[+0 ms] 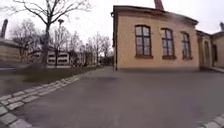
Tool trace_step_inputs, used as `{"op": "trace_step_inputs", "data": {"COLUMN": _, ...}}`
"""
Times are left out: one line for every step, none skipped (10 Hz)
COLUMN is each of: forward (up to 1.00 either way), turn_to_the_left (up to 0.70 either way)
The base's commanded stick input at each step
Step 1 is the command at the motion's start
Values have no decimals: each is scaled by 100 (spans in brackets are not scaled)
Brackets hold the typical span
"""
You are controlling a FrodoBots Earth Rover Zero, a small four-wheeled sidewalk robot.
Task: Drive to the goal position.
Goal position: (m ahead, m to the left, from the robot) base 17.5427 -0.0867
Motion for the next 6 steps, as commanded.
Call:
{"op": "trace_step_inputs", "data": {"forward": 100, "turn_to_the_left": 0}}
{"op": "trace_step_inputs", "data": {"forward": 100, "turn_to_the_left": 0}}
{"op": "trace_step_inputs", "data": {"forward": 100, "turn_to_the_left": 0}}
{"op": "trace_step_inputs", "data": {"forward": 100, "turn_to_the_left": 0}}
{"op": "trace_step_inputs", "data": {"forward": 100, "turn_to_the_left": 0}}
{"op": "trace_step_inputs", "data": {"forward": 100, "turn_to_the_left": 0}}
